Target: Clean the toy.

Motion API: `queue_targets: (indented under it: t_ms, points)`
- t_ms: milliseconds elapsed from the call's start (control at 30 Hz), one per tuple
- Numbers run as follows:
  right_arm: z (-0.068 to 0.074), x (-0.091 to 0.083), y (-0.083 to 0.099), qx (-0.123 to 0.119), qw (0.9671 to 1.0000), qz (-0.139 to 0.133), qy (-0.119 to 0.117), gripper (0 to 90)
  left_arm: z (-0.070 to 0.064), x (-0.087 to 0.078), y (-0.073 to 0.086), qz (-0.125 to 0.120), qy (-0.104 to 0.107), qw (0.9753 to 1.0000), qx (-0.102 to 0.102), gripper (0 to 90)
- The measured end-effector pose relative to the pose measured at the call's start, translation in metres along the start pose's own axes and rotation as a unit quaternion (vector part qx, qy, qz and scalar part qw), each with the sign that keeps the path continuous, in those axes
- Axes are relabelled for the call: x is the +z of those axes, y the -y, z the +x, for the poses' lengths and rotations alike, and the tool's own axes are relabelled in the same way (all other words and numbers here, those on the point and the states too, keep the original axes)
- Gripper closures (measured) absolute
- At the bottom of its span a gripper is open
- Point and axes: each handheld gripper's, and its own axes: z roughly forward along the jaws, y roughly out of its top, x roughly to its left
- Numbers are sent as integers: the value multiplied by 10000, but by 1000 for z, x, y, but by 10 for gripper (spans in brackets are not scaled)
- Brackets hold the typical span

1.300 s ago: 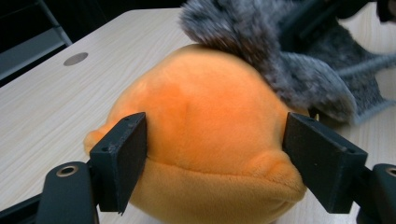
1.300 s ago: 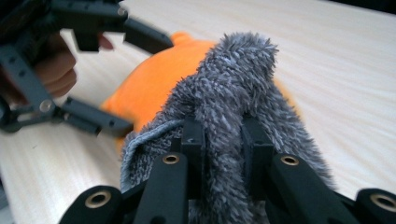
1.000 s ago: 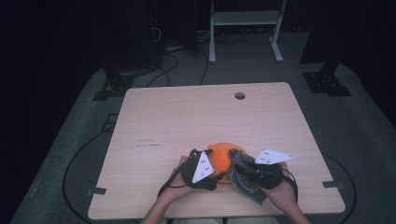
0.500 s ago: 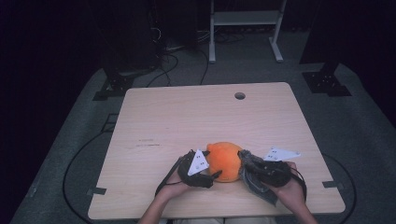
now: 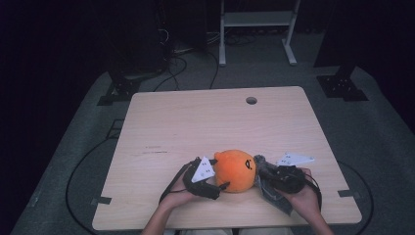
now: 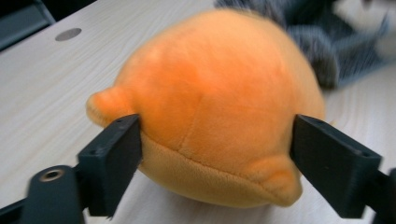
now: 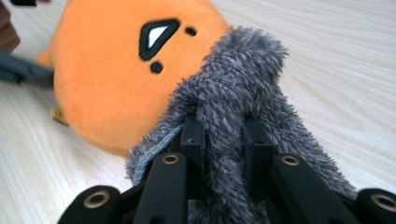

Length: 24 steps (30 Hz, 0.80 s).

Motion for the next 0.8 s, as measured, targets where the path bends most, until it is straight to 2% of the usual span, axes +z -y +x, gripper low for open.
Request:
queue_targets:
  t_ms: [33, 67, 100, 133, 167, 200, 233, 267, 300, 333, 367, 400, 433, 467, 500, 533, 567, 600, 633, 667, 700, 767, 800]
  points:
    - [-1, 0, 1, 6, 10000, 7, -50, 738, 2, 0, 0, -10, 12, 9999, -117, 155]
    - [-1, 0, 1, 6, 10000, 7, -50, 738, 2, 0, 0, -10, 12, 9999, -117, 157]
    - [-5, -1, 2, 73, 9999, 54, -70, 737, -2, 3, 0, 54, -97, 9999, 49, 167]
    - [-5, -1, 2, 73, 9999, 54, -70, 737, -2, 3, 0, 54, -97, 9999, 49, 184]
    - [-4, -4, 1, 91, 9997, -80, 193, 741, -7, 4, -2, 88, -173, 9996, 221, 190]
    - [0, -8, -1, 17, 9988, -258, 415, 742, -7, 4, -2, 88, -173, 9996, 221, 203]
    - [5, -12, -6, -9, 9982, -452, 387, 742, -13, 5, -4, 93, -245, 9986, 456, 207]
    - [5, -12, -6, -9, 9982, -452, 387, 742, -13, 5, -4, 93, -245, 9986, 456, 213]
    - [10, -16, -11, -55, 9975, -661, 243, 742, -17, 6, -5, 68, -233, 9977, 640, 213]
    - [21, -20, -17, -209, 9948, -961, -256, 735, -22, 7, -6, 55, -238, 9960, 859, 217]
    - [26, -19, -19, -300, 9939, -973, -419, 729, -24, 6, -8, 86, -242, 9950, 963, 215]
    - [30, -16, -18, -412, 9943, -882, -443, 725, -24, 6, -9, 67, -191, 9951, 968, 205]
    - [32, -11, -16, -544, 9949, -748, -393, 725, -23, 5, -10, 25, -139, 9960, 887, 186]
    - [32, -11, -16, -544, 9949, -748, -393, 725, -23, 5, -10, 25, -139, 9960, 887, 172]
    - [31, -6, -11, -579, 9956, -642, -362, 730, -20, 4, -12, -150, -185, 9984, 503, 166]
    - [30, -7, -10, -575, 9956, -630, -396, 731, -18, 5, -13, -109, -223, 9991, 343, 149]
    - [30, -8, -10, -636, 9954, -603, -377, 731, -17, 8, -14, -24, -250, 9995, 212, 137]
    - [30, -8, -10, -636, 9954, -603, -377, 731, -17, 8, -14, -24, -250, 9995, 212, 137]
    - [33, -10, -9, -780, 9952, -508, -302, 732, -20, 11, -14, 19, -254, 9996, 116, 144]
    - [34, -10, -10, -777, 9953, -498, -283, 734, -22, 12, -14, 3, -282, 9994, 212, 162]
    - [35, -12, -11, -790, 9953, -516, -235, 736, -22, 12, -14, 3, -282, 9994, 212, 178]
    - [42, -17, -16, -914, 9933, -655, -248, 737, -30, 13, -15, -2, -300, 9979, 568, 198]
    - [42, -17, -16, -914, 9933, -655, -248, 737, -30, 13, -15, -2, -300, 9979, 568, 207]
